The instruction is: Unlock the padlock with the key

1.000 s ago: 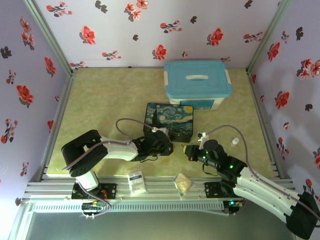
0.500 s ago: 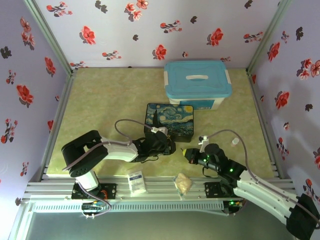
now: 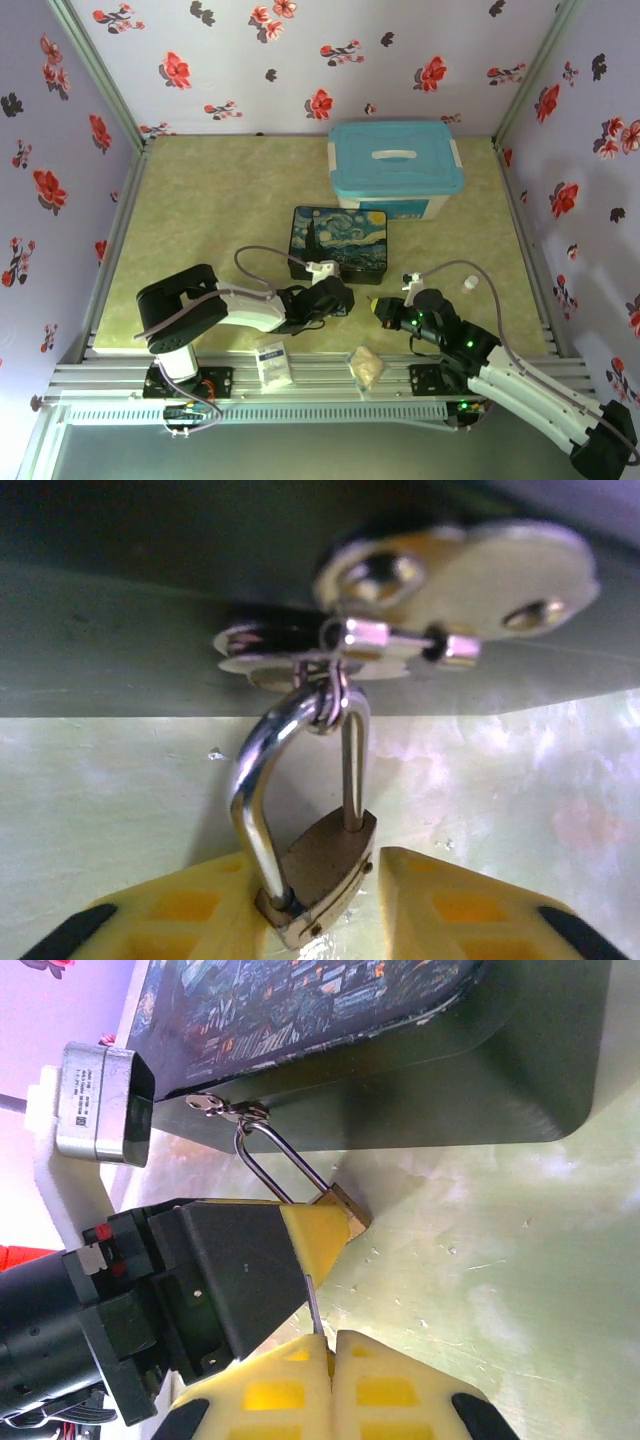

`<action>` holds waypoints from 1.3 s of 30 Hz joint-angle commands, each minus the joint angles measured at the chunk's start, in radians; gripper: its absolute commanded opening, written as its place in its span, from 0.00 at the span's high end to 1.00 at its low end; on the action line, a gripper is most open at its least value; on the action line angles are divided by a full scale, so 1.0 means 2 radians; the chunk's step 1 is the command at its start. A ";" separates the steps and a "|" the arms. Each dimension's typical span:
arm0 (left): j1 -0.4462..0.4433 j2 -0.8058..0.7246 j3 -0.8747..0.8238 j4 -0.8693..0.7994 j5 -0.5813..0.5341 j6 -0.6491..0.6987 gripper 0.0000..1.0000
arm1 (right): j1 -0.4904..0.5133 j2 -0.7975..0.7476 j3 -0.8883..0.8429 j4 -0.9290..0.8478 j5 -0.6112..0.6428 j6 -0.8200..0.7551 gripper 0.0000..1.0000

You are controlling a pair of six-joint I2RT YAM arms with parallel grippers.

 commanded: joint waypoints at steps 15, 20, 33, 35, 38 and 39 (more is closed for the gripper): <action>0.009 -0.038 -0.065 0.156 0.031 -0.048 0.92 | -0.004 0.081 -0.050 0.140 -0.028 0.096 1.00; 0.013 -0.053 -0.076 0.185 0.041 -0.055 0.94 | -0.003 0.137 -0.068 0.242 -0.052 0.125 1.00; 0.021 -0.041 -0.098 0.272 0.059 -0.092 1.00 | -0.027 0.187 -0.068 0.312 -0.090 0.133 1.00; 0.022 -0.045 -0.102 0.281 0.058 -0.093 1.00 | -0.032 0.207 -0.066 0.326 -0.099 0.127 1.00; 0.025 -0.052 -0.105 0.280 0.057 -0.096 1.00 | -0.047 0.243 -0.068 0.385 -0.129 0.132 1.00; 0.026 -0.052 -0.107 0.284 0.057 -0.098 1.00 | -0.052 0.248 -0.066 0.390 -0.135 0.132 1.00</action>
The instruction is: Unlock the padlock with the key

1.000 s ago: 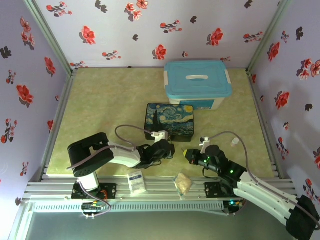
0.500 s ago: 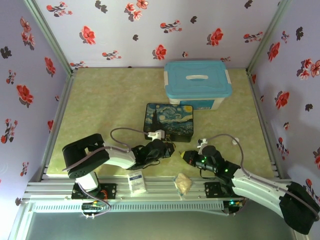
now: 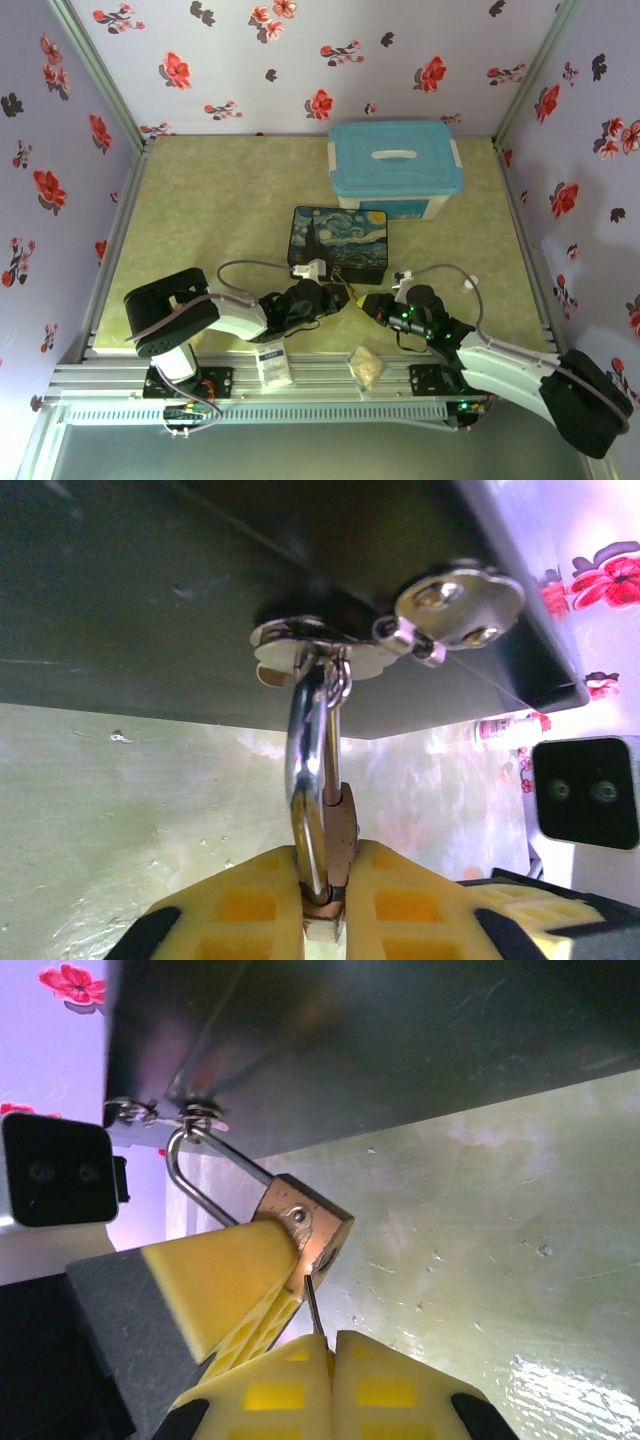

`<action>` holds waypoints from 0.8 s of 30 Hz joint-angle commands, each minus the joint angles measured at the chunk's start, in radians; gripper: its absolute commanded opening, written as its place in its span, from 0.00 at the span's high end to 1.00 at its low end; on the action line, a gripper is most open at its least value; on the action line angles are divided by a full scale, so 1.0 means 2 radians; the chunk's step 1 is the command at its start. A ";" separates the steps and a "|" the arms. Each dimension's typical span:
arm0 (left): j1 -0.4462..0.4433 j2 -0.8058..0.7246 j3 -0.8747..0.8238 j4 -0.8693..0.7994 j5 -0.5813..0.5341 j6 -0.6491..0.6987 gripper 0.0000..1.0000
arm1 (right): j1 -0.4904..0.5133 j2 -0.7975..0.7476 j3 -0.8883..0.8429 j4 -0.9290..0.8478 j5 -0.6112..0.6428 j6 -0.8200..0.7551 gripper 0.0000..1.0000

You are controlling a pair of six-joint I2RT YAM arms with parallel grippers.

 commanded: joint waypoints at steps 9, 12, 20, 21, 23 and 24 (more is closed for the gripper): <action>0.012 -0.022 -0.019 0.100 -0.010 -0.022 1.00 | -0.044 0.019 -0.008 0.063 -0.065 0.001 1.00; 0.013 -0.018 -0.023 0.122 -0.009 -0.031 1.00 | -0.045 0.022 -0.008 0.064 -0.064 0.005 1.00; 0.018 -0.024 -0.027 0.137 -0.007 -0.038 1.00 | -0.045 0.060 -0.003 0.096 -0.068 0.005 1.00; 0.018 -0.023 -0.027 0.138 -0.006 -0.041 1.00 | -0.045 0.066 -0.002 0.104 -0.069 0.006 1.00; 0.017 -0.021 -0.028 0.143 -0.004 -0.043 1.00 | -0.045 0.074 0.000 0.114 -0.070 0.006 1.00; 0.018 -0.019 -0.027 0.149 -0.003 -0.042 1.00 | -0.045 0.080 0.002 0.119 -0.074 0.006 1.00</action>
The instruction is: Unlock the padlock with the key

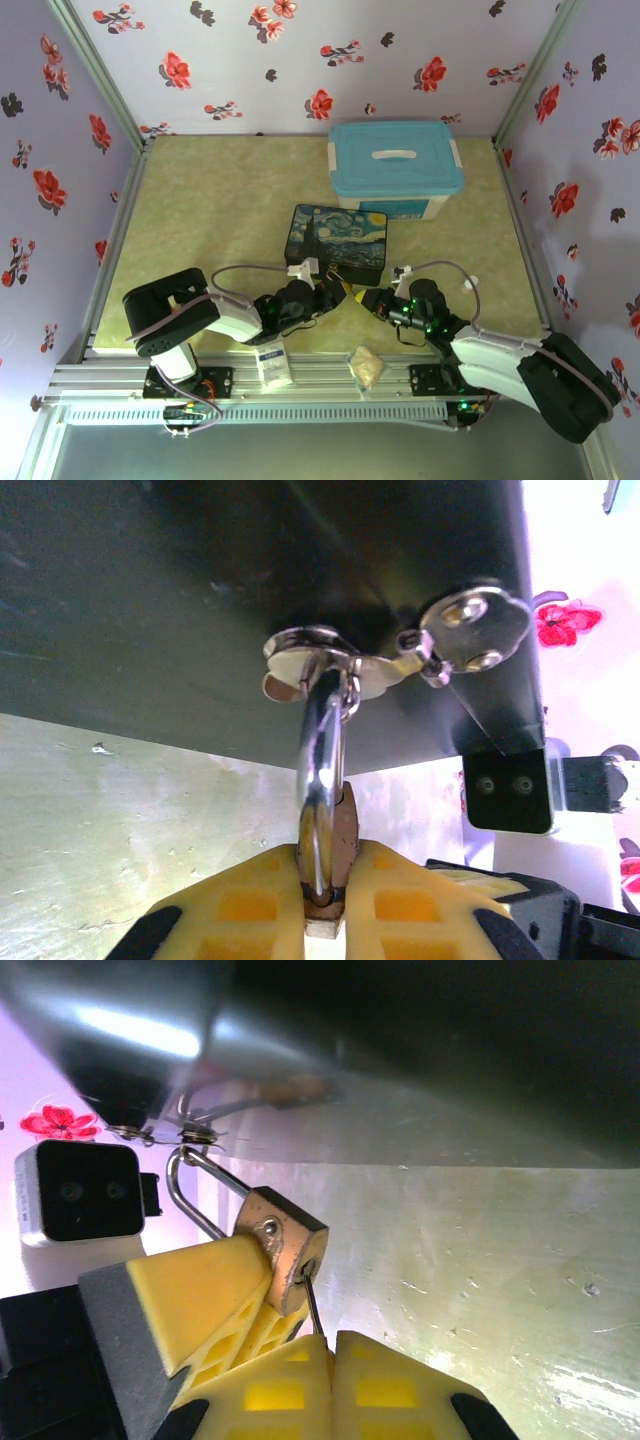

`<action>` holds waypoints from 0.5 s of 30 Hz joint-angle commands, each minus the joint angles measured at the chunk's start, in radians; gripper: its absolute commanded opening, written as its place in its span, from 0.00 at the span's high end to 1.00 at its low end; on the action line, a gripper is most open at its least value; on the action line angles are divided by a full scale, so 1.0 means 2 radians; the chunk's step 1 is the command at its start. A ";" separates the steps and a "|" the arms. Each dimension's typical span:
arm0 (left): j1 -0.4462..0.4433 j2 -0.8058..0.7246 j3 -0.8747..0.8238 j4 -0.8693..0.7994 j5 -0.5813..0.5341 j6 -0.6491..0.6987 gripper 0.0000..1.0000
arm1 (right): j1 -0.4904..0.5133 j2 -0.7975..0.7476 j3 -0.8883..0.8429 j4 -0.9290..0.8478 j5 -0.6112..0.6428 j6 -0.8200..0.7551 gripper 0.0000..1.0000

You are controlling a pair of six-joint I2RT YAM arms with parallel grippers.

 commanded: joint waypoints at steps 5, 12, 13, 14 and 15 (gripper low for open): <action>0.009 -0.013 0.006 0.075 -0.005 -0.008 1.00 | -0.005 0.027 0.003 0.049 -0.014 0.001 1.00; 0.012 -0.008 -0.003 0.091 -0.006 -0.016 1.00 | -0.009 0.022 -0.001 0.060 -0.006 0.005 1.00; 0.012 -0.006 -0.005 0.097 -0.006 -0.018 1.00 | -0.010 0.018 -0.003 0.057 -0.005 0.005 1.00; 0.012 -0.005 -0.005 0.099 -0.007 -0.019 1.00 | -0.011 0.012 -0.003 0.051 -0.005 0.004 1.00; 0.013 -0.005 -0.005 0.098 -0.007 -0.019 1.00 | -0.013 0.007 -0.004 0.044 -0.005 0.004 1.00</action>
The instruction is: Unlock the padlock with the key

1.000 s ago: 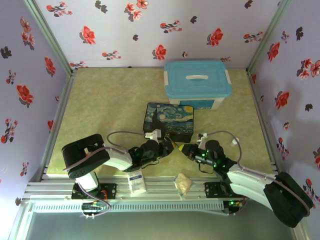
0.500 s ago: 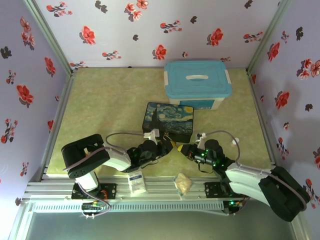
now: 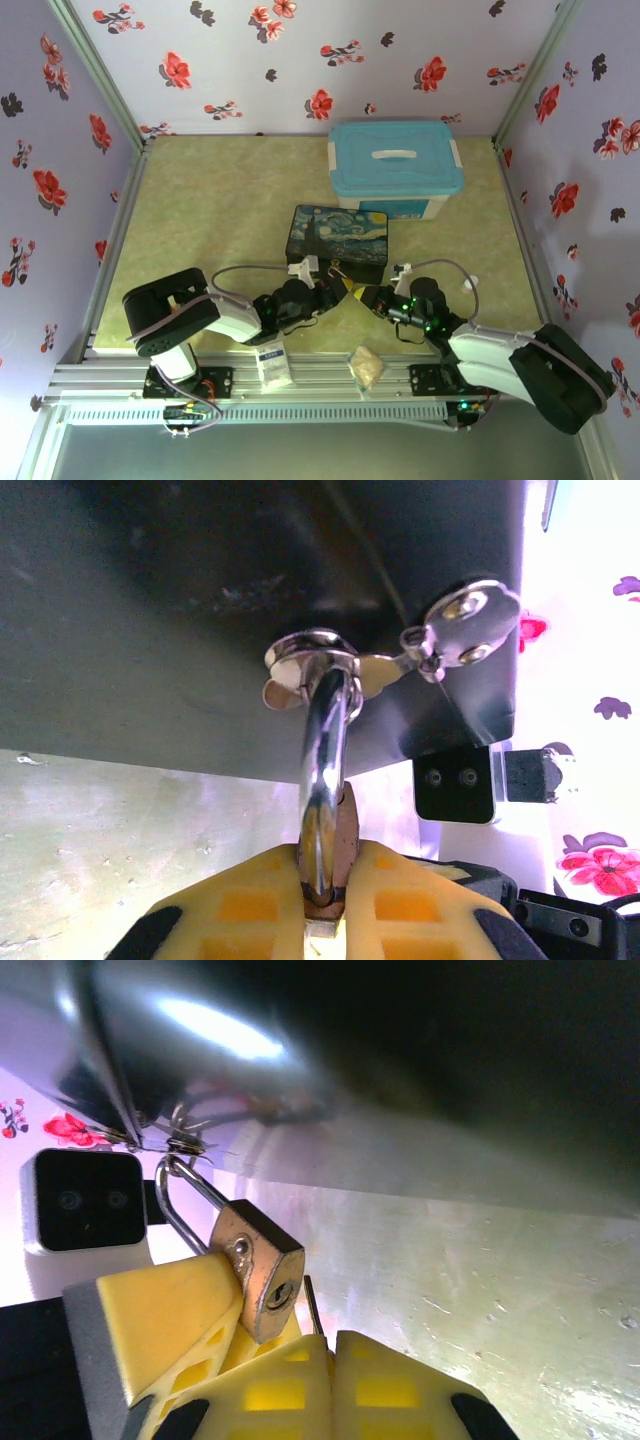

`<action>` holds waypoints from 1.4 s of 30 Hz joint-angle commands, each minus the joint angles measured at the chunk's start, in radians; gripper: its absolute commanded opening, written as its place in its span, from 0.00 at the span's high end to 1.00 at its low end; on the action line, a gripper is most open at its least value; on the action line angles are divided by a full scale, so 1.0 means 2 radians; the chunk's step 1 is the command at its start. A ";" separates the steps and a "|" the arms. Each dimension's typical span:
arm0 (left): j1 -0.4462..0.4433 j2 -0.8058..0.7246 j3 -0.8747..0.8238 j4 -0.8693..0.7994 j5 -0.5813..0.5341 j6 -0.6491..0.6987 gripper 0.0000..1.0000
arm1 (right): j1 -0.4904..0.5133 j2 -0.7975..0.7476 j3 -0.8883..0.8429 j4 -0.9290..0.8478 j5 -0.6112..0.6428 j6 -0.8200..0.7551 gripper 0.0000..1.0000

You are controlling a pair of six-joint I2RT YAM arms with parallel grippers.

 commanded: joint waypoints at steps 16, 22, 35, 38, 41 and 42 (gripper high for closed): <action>0.010 0.012 0.013 0.085 -0.001 -0.019 1.00 | -0.015 -0.061 0.008 -0.036 -0.001 -0.009 1.00; 0.008 0.012 0.014 0.104 0.009 -0.032 1.00 | -0.024 -0.020 0.015 0.028 0.000 -0.002 1.00; 0.007 0.006 0.014 0.135 0.034 -0.041 1.00 | -0.112 0.107 0.030 0.144 -0.131 0.008 1.00; 0.008 0.006 0.014 0.138 0.037 -0.051 1.00 | -0.112 0.133 0.037 0.164 -0.139 0.013 1.00; 0.008 0.006 0.015 0.139 0.038 -0.054 1.00 | -0.110 0.149 0.039 0.183 -0.136 0.019 1.00; 0.008 0.005 0.016 0.139 0.039 -0.052 1.00 | -0.107 0.155 0.039 0.186 -0.134 0.020 1.00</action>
